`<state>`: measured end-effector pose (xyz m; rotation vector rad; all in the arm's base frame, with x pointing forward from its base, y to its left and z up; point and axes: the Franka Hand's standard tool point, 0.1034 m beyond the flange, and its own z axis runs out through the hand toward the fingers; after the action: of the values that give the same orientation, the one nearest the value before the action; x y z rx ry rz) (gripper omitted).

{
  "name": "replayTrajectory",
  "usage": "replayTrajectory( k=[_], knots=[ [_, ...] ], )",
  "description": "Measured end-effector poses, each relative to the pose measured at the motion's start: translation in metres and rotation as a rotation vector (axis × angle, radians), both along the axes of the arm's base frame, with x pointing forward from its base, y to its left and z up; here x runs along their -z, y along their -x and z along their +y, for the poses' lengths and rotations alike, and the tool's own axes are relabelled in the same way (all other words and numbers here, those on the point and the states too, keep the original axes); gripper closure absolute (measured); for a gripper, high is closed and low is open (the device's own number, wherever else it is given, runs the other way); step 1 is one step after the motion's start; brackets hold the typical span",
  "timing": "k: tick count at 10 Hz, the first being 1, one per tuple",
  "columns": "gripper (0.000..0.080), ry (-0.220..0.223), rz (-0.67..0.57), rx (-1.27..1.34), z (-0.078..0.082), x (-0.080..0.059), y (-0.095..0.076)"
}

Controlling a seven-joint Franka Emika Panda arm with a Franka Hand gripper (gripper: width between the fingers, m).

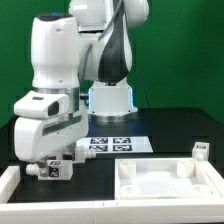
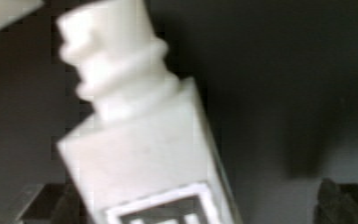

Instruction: Assemble one leg

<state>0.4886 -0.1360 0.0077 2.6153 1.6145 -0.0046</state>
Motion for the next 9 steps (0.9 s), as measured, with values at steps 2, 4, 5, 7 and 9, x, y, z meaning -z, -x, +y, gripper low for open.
replayTrajectory(
  k=[2, 4, 5, 7, 9],
  knots=[
    [0.0281, 0.000, 0.000, 0.014, -0.001, 0.000, 0.000],
    [0.0538, -0.001, -0.002, 0.036, 0.000, 0.000, 0.000],
    [0.0538, -0.008, -0.012, 0.105, 0.008, -0.008, -0.005],
    [0.0535, -0.037, -0.068, 0.372, 0.058, -0.046, -0.013],
    [0.0535, -0.078, -0.079, 0.674, 0.113, -0.067, -0.010]
  ],
)
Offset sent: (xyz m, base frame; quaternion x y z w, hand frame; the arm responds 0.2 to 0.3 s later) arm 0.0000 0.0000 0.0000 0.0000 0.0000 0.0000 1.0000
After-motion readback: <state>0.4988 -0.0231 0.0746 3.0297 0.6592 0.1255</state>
